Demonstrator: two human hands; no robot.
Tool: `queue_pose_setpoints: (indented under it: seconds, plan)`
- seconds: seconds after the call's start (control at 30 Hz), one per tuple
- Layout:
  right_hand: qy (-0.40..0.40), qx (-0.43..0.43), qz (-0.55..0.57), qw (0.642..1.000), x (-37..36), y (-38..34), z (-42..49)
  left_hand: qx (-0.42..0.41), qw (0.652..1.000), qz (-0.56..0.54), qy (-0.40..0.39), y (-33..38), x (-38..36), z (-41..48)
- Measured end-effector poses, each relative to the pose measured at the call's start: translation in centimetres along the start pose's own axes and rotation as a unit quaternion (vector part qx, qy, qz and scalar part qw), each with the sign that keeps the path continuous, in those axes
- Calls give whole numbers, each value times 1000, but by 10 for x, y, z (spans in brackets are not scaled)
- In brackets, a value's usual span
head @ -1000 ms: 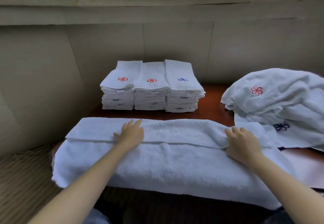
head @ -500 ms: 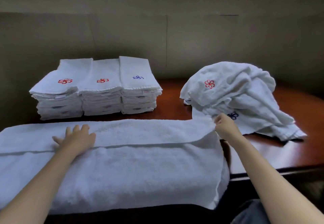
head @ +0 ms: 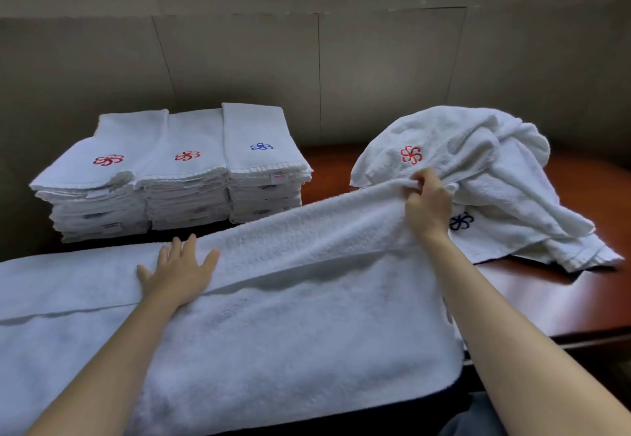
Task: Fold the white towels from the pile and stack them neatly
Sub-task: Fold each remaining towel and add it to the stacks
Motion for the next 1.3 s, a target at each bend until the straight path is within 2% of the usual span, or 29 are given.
queue_pose_setpoints:
  seconds: [0.07, 0.13, 0.2, 0.3, 0.37, 0.43, 0.5, 0.57, 0.63, 0.7, 0.77, 0.87, 0.97, 1.03, 1.1, 1.2, 1.3]
  plan:
    - [3, 29, -65, 997, -6, -7, 0, 8, 1000, -10, 29, 3, -1, -3]
    - [-63, -3, -226, 972, -21, 6, -6, -11, 998, -27, 59, 6, 3, -6]
    - [-145, -40, -337, 929, -32, 24, -16, -98, 993, -48, 46, 13, 7, -10]
    - [-193, -70, -349, 914, -28, 26, -21, -226, 973, -38, -19, 23, 7, -22]
    - [-194, 29, -394, 898, -27, 13, -25, -252, 967, 3, -27, 22, 4, -31]
    - [-256, 165, -390, 869, -37, 1, -44, -282, 959, 3, 5, 23, 5, -40]
    - [-310, 254, -380, 834, -49, -7, -72, -354, 928, -10, 115, 31, 15, -54]
    - [-276, 330, -391, 814, -52, -17, -95, -418, 882, -2, 217, 39, 22, -70]
    - [-242, 375, -334, 830, -47, -22, -103, -438, 861, 23, 259, 43, 24, -79]
    - [-272, 367, -287, 842, -41, -16, -101, -433, 859, 22, 273, 44, 26, -82]
    - [-291, 348, -294, 841, -36, -10, -97, -417, 862, 4, 287, 41, 27, -82]
    - [-214, 397, -322, 833, -31, -18, -102, -411, 863, 2, 292, 42, 26, -81]
    - [-116, 431, -316, 837, -20, -30, -107, -426, 847, 25, 318, 41, 30, -87]
    - [-91, 441, -322, 833, -13, -29, -110, -448, 834, 34, 321, 38, 31, -90]
    - [-107, 452, -334, 820, -12, -26, -112, -471, 825, 49, 309, 37, 28, -94]
    - [-169, 416, -327, 832, -14, -23, -112, -445, 859, -19, 255, 34, 22, -92]
    - [-199, 307, -363, 857, -26, -24, -100, -342, 907, -126, 213, 34, 25, -71]
Point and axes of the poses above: each hand's wrist, its own z-axis towards the middle knuckle, its own x-axis out of the back of the hand, y = z × x, the point moved 5 cm from there along z, towards the middle knuckle, and after that the axes turned 6 degrees about -y, right-handed, at the moved point
